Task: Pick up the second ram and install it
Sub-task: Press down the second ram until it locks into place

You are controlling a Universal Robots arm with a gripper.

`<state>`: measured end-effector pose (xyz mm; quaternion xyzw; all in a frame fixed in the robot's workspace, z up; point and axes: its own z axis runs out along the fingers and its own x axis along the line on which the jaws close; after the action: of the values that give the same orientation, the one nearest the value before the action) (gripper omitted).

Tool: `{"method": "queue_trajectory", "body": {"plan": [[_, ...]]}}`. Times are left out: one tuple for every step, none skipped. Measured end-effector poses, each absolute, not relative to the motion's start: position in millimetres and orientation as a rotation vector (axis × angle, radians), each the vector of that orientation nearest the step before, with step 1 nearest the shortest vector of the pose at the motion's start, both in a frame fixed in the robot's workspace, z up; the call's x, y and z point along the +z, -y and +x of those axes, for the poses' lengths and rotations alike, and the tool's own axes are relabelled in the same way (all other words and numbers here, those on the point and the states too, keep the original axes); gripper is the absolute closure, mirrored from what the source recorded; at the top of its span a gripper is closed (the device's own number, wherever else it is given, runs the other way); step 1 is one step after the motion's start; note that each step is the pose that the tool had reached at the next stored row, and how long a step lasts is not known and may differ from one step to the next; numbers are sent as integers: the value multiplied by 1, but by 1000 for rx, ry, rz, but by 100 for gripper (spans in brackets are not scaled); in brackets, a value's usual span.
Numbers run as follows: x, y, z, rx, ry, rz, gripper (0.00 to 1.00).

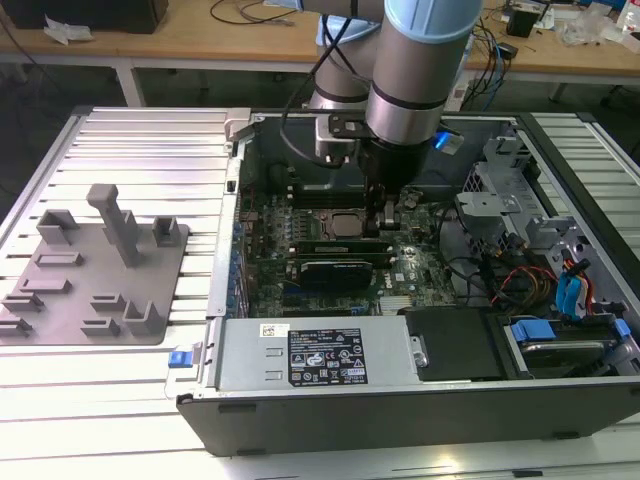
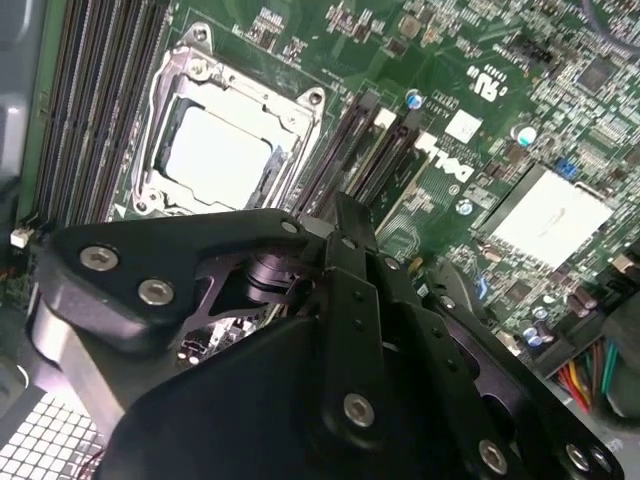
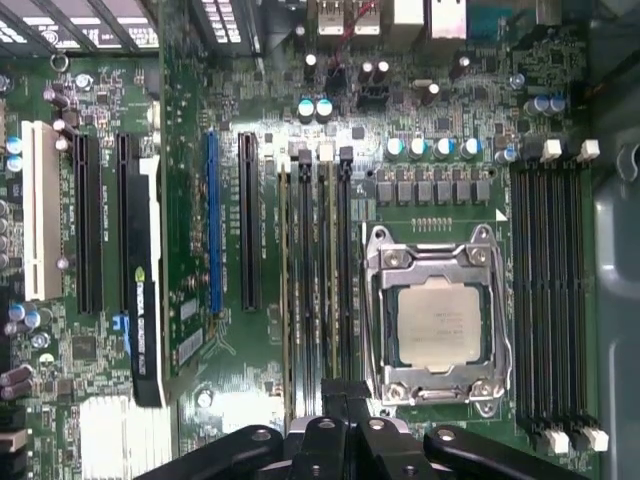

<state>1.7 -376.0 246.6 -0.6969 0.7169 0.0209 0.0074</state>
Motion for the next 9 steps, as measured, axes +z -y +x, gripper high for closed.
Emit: {"method": "queue_trajectory", "body": {"plan": [[247, 376, -1, 65, -2242, -2179, 92], [247, 376, -3, 65, -2241, -2179, 92], [247, 376, -4, 65, -2242, -2179, 92], [247, 376, -7, 65, -2241, -2179, 92], [246, 376, -10, 65, -2241, -2179, 92], [246, 376, -15, 65, -2241, -2179, 92], [246, 376, -21, 65, -2241, -2179, 92], [246, 376, -23, 65, -2241, -2179, 92], [246, 376, -25, 65, -2241, -2179, 92]]}}
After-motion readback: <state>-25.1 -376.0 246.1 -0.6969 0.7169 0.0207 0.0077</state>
